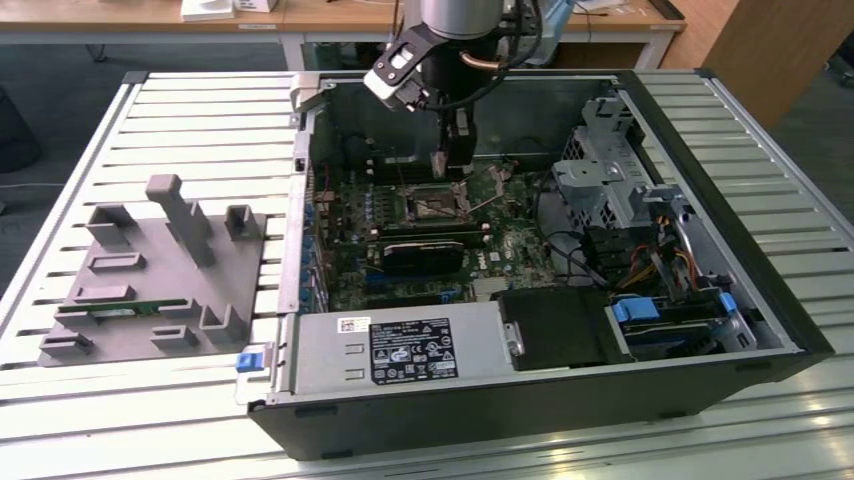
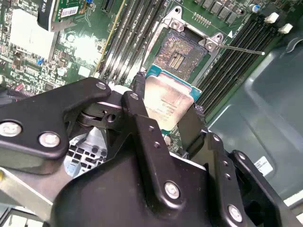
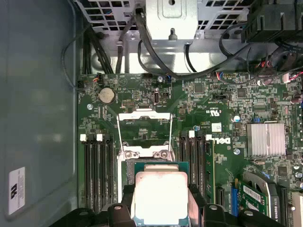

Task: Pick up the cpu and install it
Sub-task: 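Place the cpu into insertion slot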

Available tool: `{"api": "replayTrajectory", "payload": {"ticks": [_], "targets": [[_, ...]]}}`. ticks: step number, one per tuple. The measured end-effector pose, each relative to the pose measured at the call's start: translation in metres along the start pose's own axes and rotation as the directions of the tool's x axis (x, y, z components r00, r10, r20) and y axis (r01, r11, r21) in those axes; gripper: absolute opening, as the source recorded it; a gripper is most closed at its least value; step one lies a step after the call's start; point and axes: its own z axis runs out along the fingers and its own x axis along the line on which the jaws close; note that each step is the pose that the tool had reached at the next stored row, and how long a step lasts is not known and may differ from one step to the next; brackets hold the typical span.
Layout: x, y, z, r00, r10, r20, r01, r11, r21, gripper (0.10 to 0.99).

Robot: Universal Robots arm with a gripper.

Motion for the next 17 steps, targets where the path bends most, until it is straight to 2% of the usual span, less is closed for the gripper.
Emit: {"api": "replayTrajectory", "payload": {"ticks": [15, 17], "targets": [[0.0000, 0.0009, -0.0196, 0.9985, -0.053, -0.0109, 0.053, 0.9986, 0.000, 0.529], [0.0001, 0.0009, -0.0204, 0.9984, -0.055, -0.0117, 0.055, 0.9985, 0.000, 0.529]]}}
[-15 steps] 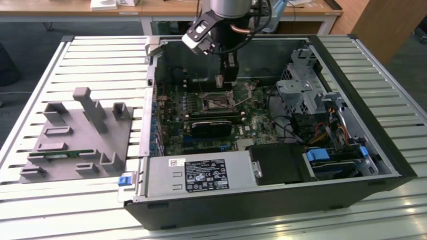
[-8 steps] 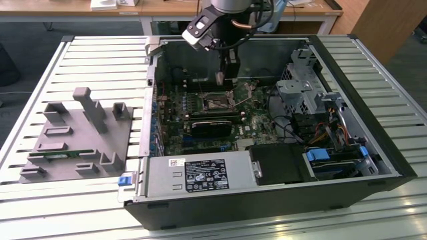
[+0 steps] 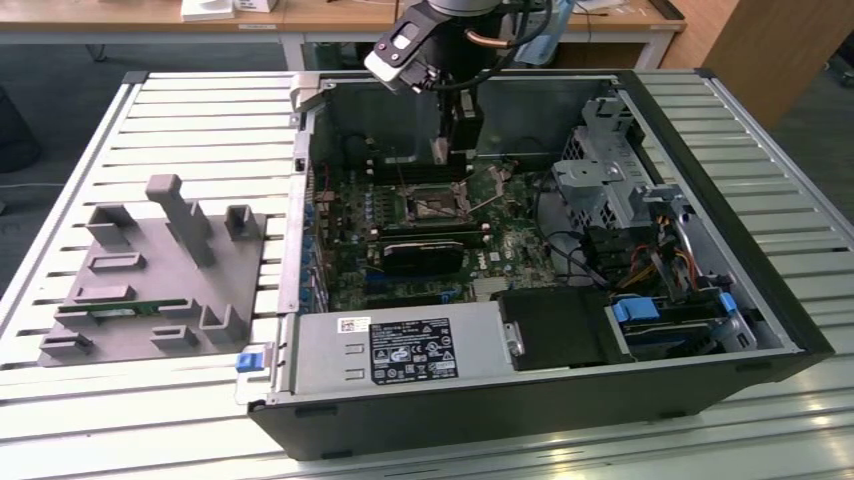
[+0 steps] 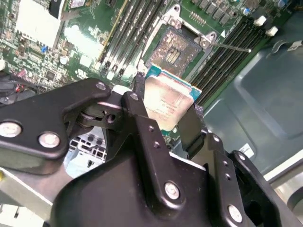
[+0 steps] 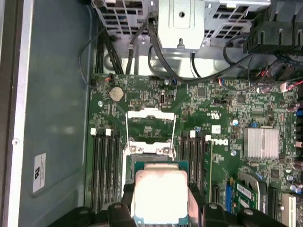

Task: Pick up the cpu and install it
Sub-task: 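Place the cpu into insertion slot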

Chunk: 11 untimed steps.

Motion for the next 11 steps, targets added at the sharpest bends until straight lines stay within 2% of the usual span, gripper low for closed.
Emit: {"api": "replayTrajectory", "payload": {"ticks": [11], "targets": [[0.0000, 0.0000, 0.0000, 1.0000, 0.000, 0.0003, 0.000, 1.0000, 0.000, 0.529]]}}
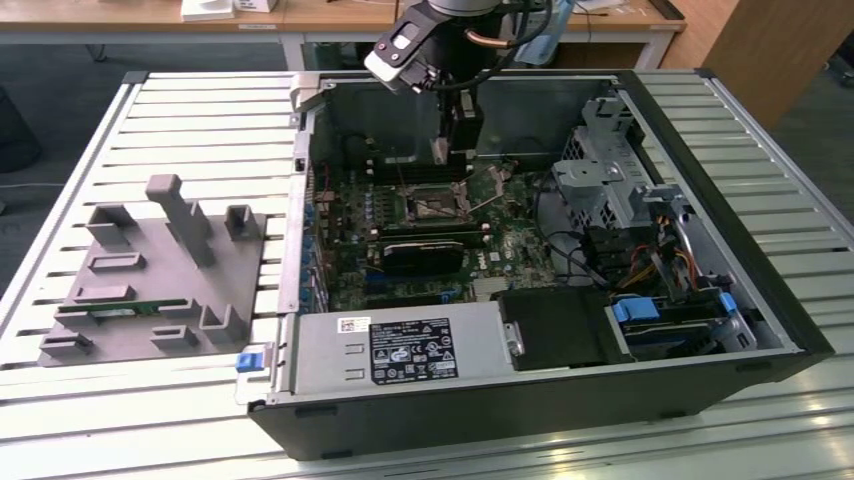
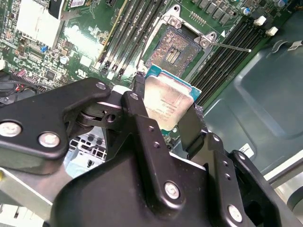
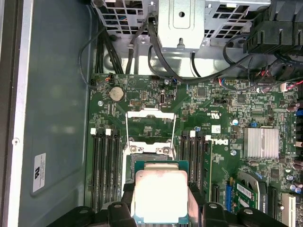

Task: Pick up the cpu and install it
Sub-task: 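Place the cpu into insertion slot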

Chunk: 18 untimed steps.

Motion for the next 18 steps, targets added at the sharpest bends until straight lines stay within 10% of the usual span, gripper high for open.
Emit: {"api": "replayTrajectory", "payload": {"ticks": [18], "targets": [[-0.0001, -0.0002, 0.0054, 1.0000, 0.000, -0.0001, 0.000, 1.0000, 0.000, 0.529]]}}
